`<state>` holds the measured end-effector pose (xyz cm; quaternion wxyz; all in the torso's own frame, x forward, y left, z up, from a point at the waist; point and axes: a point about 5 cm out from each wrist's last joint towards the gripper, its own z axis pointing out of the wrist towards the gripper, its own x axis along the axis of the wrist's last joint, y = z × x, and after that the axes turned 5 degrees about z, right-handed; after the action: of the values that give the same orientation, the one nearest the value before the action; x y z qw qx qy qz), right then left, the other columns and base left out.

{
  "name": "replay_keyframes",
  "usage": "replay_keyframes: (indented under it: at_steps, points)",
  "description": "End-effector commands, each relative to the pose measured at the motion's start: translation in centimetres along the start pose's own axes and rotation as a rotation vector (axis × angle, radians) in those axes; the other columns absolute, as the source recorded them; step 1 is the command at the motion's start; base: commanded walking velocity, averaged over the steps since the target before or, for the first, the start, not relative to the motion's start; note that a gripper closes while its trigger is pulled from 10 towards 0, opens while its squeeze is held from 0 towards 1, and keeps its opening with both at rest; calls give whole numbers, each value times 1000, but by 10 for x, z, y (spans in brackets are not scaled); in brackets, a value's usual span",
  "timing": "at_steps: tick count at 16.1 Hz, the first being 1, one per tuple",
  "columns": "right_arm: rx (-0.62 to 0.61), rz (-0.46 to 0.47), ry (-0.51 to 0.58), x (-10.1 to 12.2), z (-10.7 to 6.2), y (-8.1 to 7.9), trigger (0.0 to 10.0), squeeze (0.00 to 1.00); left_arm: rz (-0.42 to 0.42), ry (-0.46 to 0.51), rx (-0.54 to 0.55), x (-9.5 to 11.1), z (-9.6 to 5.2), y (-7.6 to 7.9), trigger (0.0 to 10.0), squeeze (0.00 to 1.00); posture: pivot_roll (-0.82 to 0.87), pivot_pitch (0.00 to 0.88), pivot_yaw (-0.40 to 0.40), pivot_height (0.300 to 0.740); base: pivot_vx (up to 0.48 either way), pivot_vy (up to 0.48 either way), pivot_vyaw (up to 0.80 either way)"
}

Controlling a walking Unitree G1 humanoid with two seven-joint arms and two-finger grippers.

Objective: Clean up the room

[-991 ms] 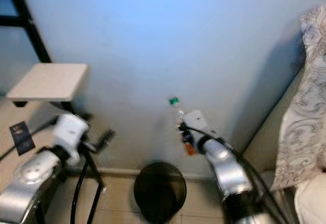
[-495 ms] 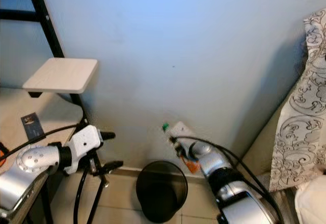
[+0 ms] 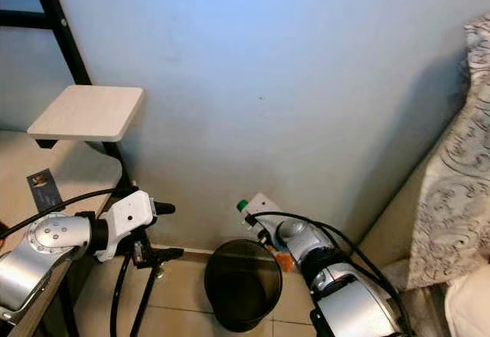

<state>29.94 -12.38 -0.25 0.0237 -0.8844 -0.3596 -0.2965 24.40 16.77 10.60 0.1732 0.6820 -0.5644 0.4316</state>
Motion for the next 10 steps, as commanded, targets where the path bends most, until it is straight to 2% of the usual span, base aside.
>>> replay_keyframes:
  at_steps: [1,7,10]
  points:
    - [11,10,9,2,0,1,10000,1000,21,-14,-1,1,-1,-3,10000,0,16,0,-26,740,0,0,0]
    - [70,34,8,0,2,-8,10000,1000,20,-12,1,1,-1,-5,10000,0,17,0,-23,740,0,0,0]
    - [103,97,21,-3,4,-14,10000,1000,15,-9,4,1,-1,-4,10000,0,20,0,-22,740,0,0,0]
